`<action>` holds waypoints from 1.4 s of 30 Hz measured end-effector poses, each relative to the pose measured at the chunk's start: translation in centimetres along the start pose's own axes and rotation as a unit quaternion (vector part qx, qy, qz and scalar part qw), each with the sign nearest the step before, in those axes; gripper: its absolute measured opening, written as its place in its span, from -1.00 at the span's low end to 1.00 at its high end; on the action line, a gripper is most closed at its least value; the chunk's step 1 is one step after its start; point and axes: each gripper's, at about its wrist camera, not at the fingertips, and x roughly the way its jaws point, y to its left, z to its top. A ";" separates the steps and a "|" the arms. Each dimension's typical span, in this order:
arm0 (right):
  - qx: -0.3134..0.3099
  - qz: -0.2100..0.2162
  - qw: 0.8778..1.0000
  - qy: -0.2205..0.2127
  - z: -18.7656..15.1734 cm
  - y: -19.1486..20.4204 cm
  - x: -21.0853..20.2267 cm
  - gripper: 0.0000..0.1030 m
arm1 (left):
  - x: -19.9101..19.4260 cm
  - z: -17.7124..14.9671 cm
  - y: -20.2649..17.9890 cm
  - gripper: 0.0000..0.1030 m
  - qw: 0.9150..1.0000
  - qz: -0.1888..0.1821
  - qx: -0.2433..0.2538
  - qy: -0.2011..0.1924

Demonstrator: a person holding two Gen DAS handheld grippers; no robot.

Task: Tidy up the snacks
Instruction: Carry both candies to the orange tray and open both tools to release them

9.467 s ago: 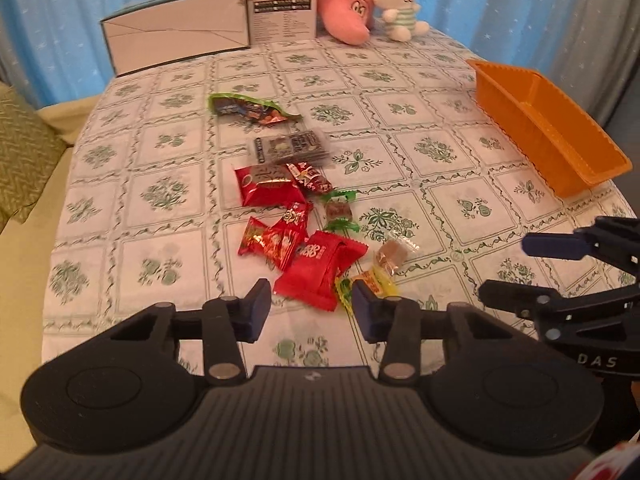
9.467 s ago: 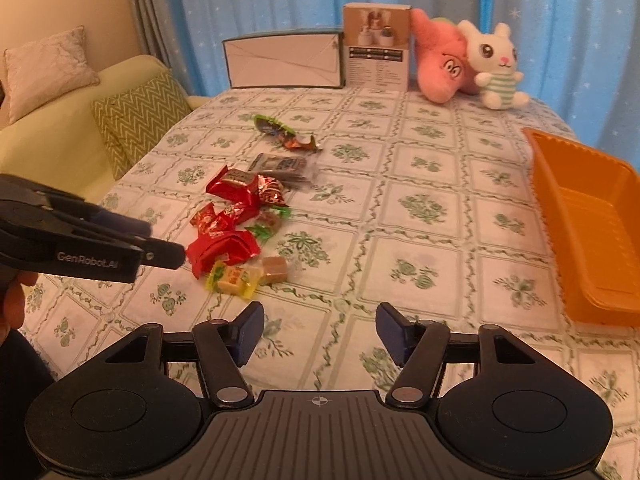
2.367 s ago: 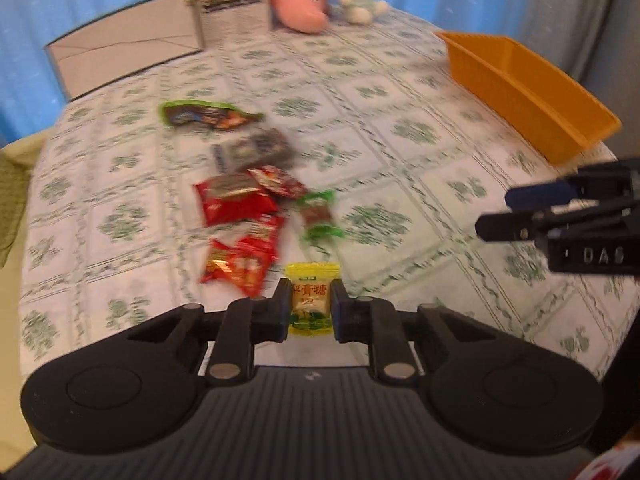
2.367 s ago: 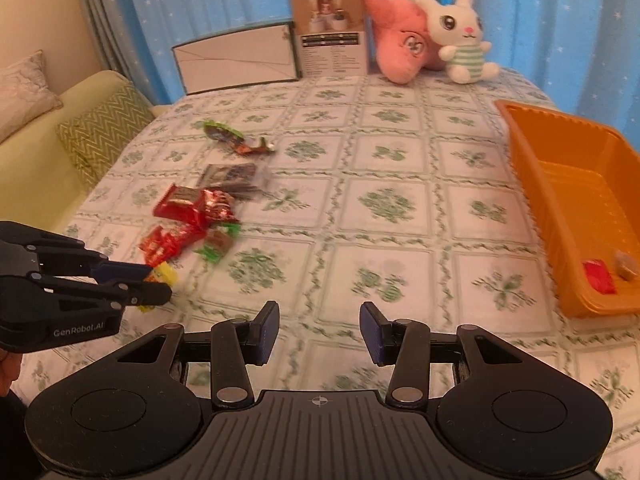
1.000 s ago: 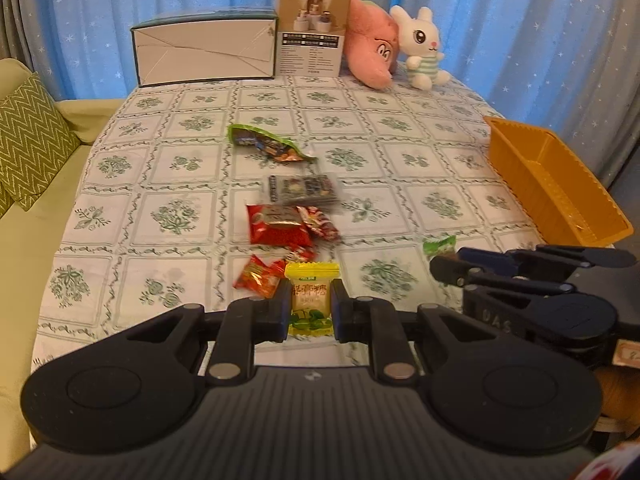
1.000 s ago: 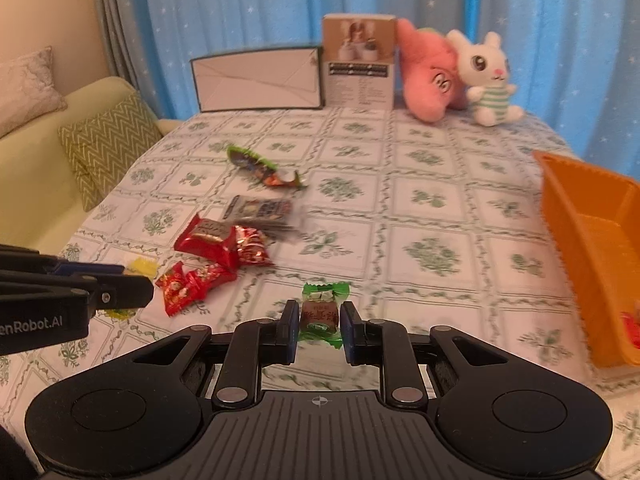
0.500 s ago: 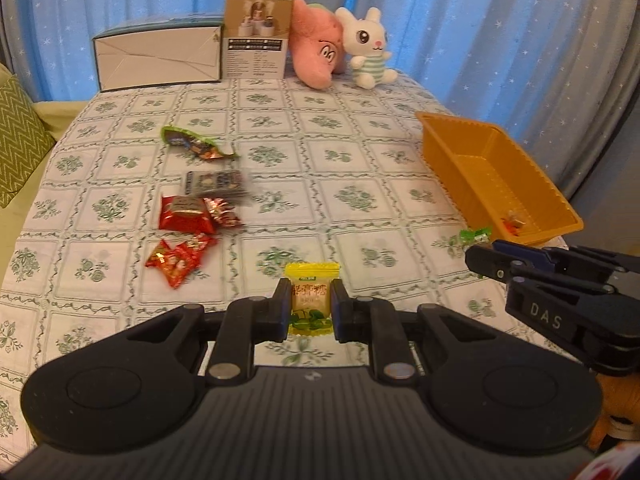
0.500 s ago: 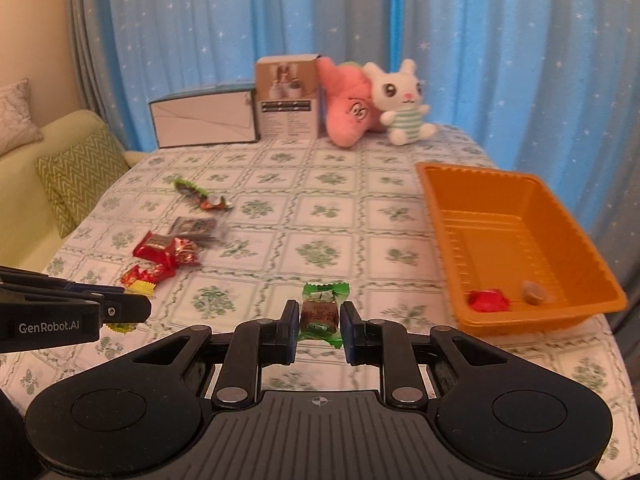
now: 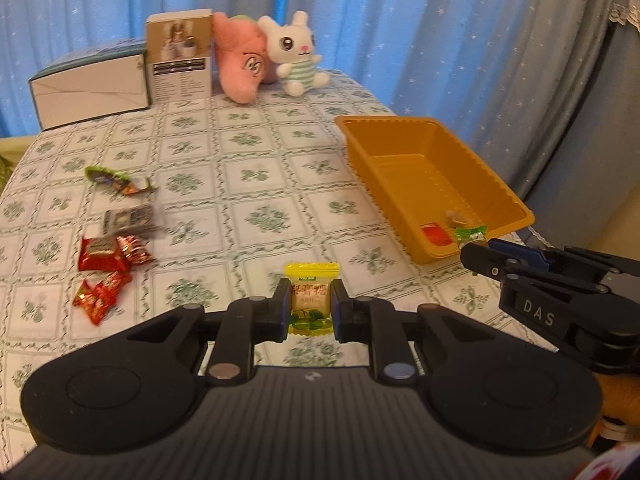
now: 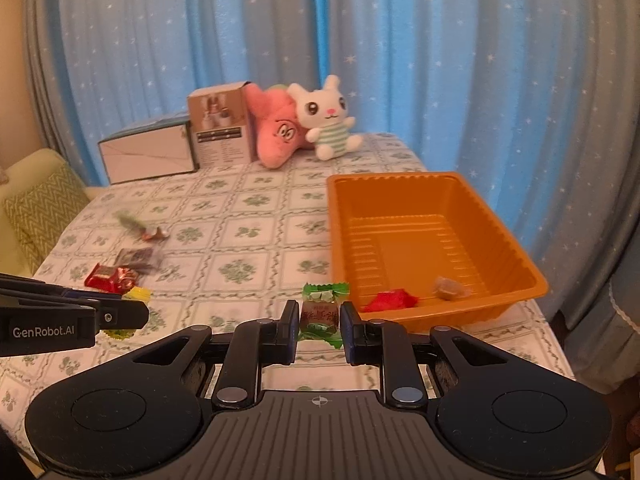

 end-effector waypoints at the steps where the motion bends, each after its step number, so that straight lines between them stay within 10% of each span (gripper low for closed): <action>1: 0.003 -0.003 1.000 -0.001 0.1 -0.4 -0.1 -0.57 | 0.2 0.2 -0.4 -0.66 1.000 -0.004 0.002 0.000; 42: 0.057 -0.063 0.996 -0.005 4.0 -14.0 4.4 -0.57 | 11.0 7.6 -10.9 -0.66 0.997 -0.065 0.027 0.008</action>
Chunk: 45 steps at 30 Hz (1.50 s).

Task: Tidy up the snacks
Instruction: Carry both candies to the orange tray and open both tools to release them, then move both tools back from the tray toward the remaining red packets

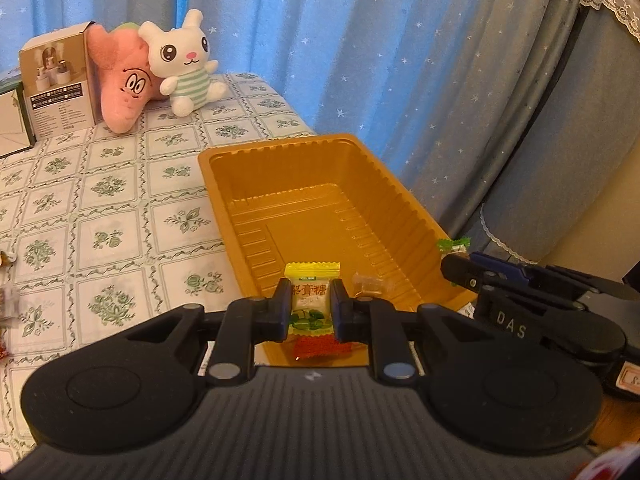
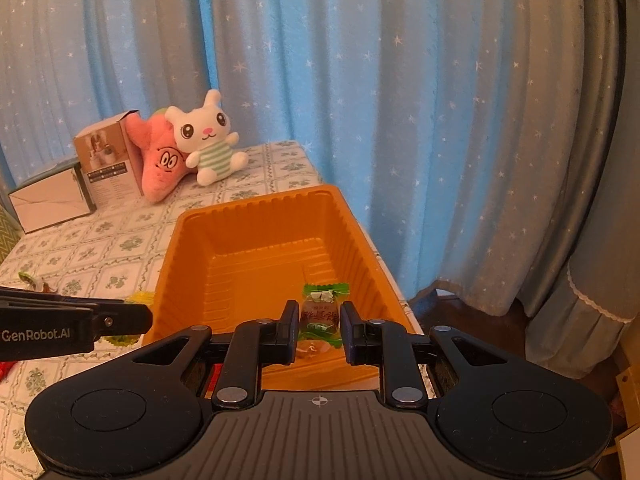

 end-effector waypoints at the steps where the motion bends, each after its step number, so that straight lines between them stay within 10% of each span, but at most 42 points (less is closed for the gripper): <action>1: 0.000 0.000 1.000 0.000 0.0 -0.1 0.1 -0.57 | 0.3 0.2 -0.2 -0.66 1.000 0.000 0.001 0.000; 30: 0.019 0.061 0.998 0.021 0.9 1.4 2.3 -0.56 | -2.7 -2.4 5.0 -0.39 0.997 0.060 -0.046 -0.016; 34: 0.020 0.064 0.998 0.018 0.5 1.7 2.0 -0.02 | -3.6 -2.9 5.5 -0.39 0.997 0.068 -0.043 -0.019; 45: 0.017 0.042 0.998 0.036 -2.6 3.5 -1.9 -0.02 | -7.0 -5.6 6.9 -0.39 0.995 0.084 -0.049 -0.018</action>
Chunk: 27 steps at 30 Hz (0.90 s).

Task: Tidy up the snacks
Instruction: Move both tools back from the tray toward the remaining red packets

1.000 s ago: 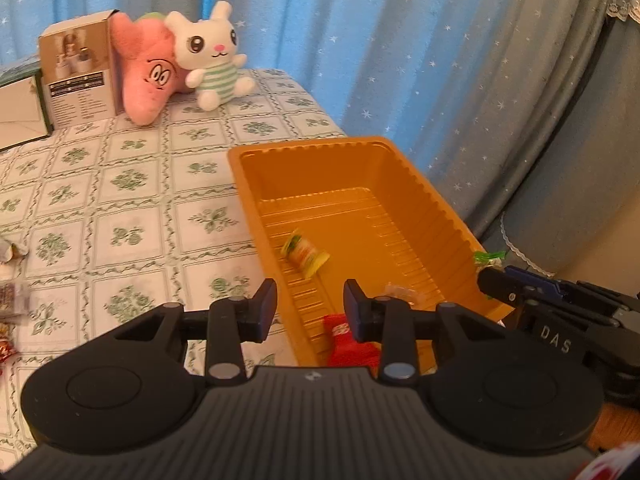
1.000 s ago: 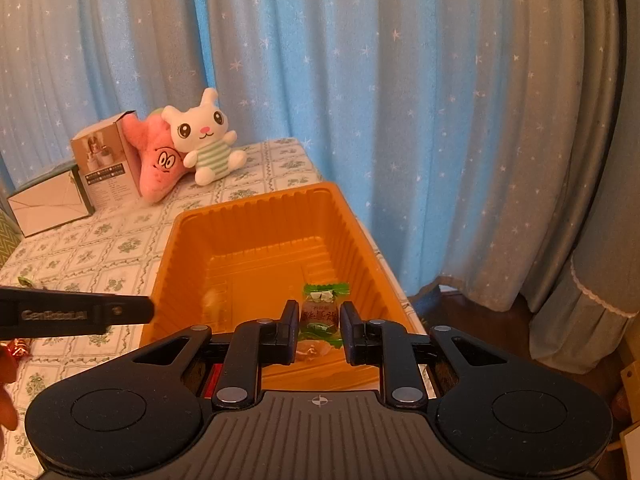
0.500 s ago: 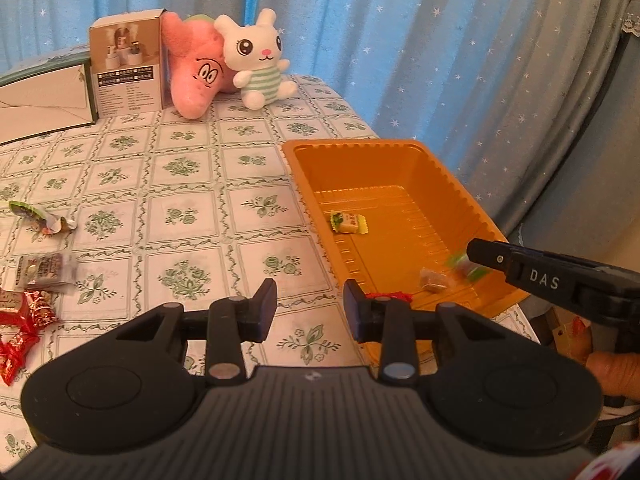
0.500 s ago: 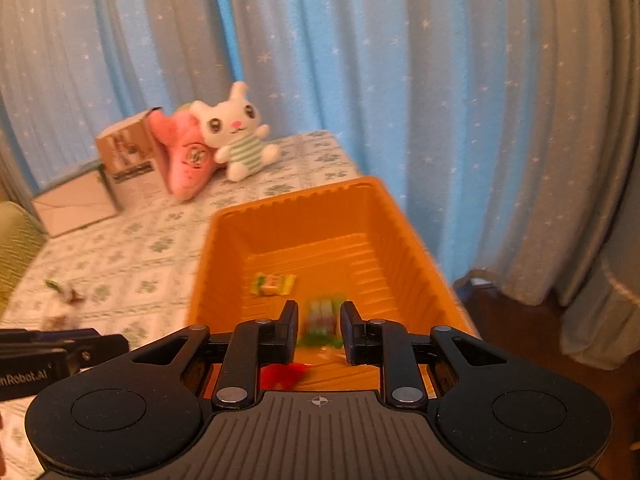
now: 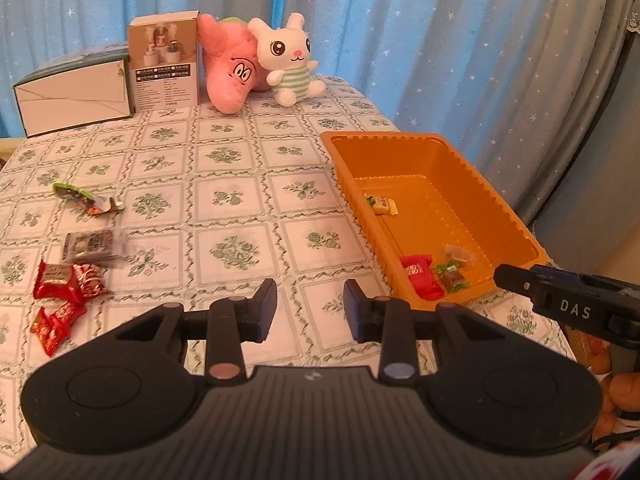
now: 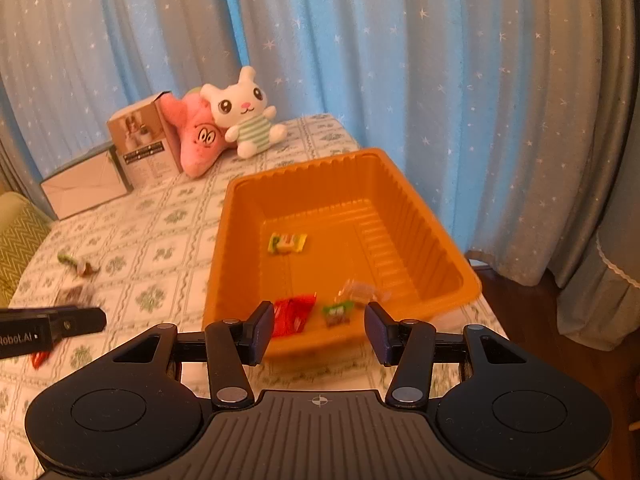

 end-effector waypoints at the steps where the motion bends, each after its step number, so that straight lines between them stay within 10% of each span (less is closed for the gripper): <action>1: 0.000 -0.002 1.000 0.002 -0.3 0.3 -0.3 -0.02 | -0.3 -0.2 0.2 -0.39 1.000 0.000 -0.002 0.001; 27: -0.073 0.044 0.996 0.031 -4.4 10.8 -4.0 -0.02 | -8.9 -5.0 8.1 -0.39 0.998 0.066 -0.025 -0.004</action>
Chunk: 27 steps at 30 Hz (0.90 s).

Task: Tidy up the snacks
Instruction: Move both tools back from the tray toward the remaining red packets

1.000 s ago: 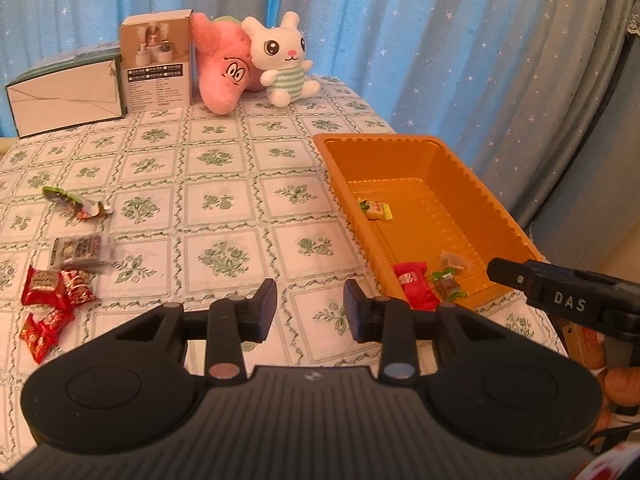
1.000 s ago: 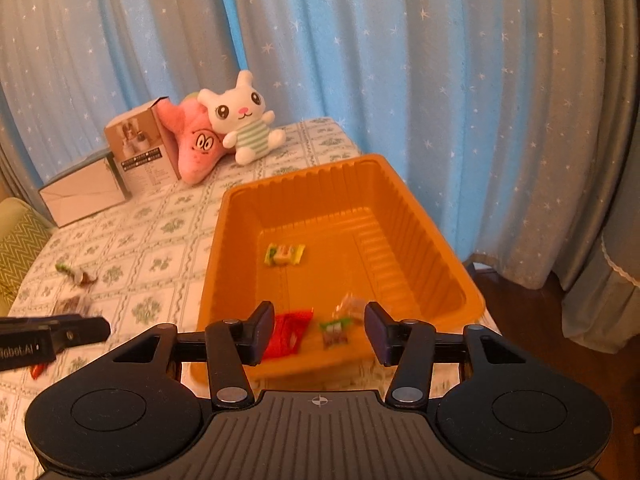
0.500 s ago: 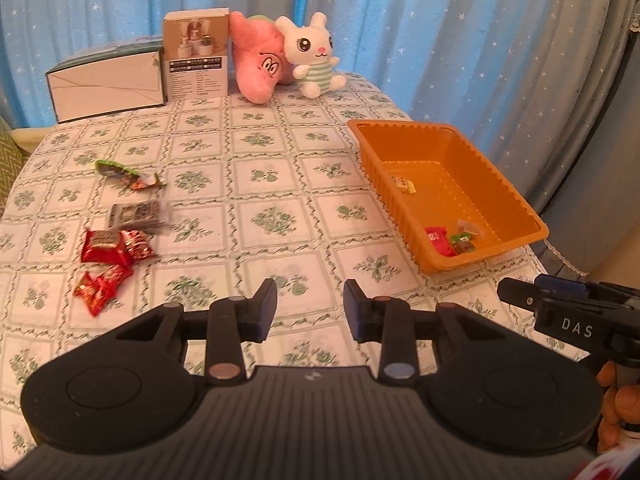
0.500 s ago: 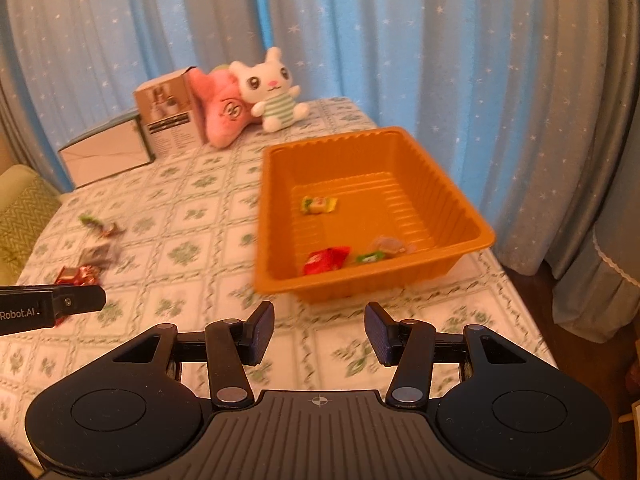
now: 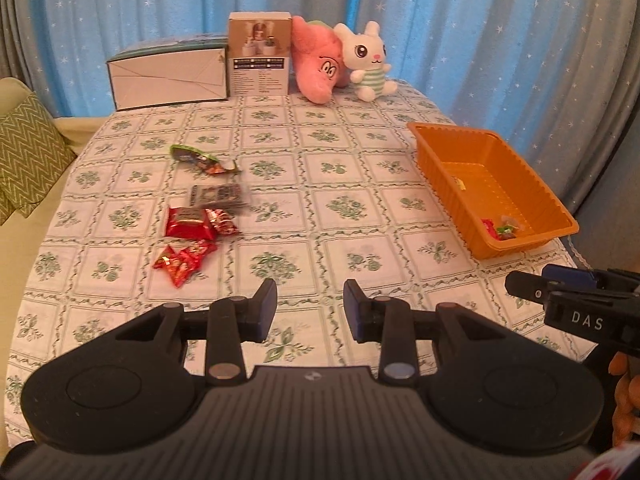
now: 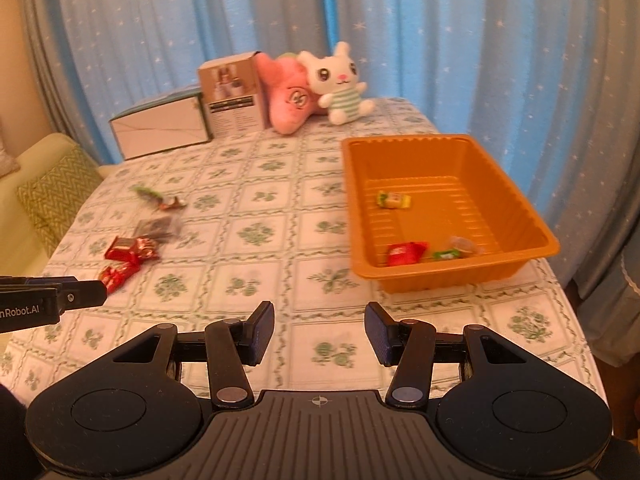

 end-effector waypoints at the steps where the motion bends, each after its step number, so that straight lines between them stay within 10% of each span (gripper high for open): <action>1: -0.003 0.002 1.000 0.001 0.0 0.4 0.0 -0.02 | -0.2 -0.2 0.4 -0.39 1.000 0.004 -0.001 0.000; 27: -0.056 0.036 0.998 0.022 0.0 6.3 2.6 -0.02 | 0.5 -1.7 8.6 -0.39 0.997 0.056 -0.053 0.023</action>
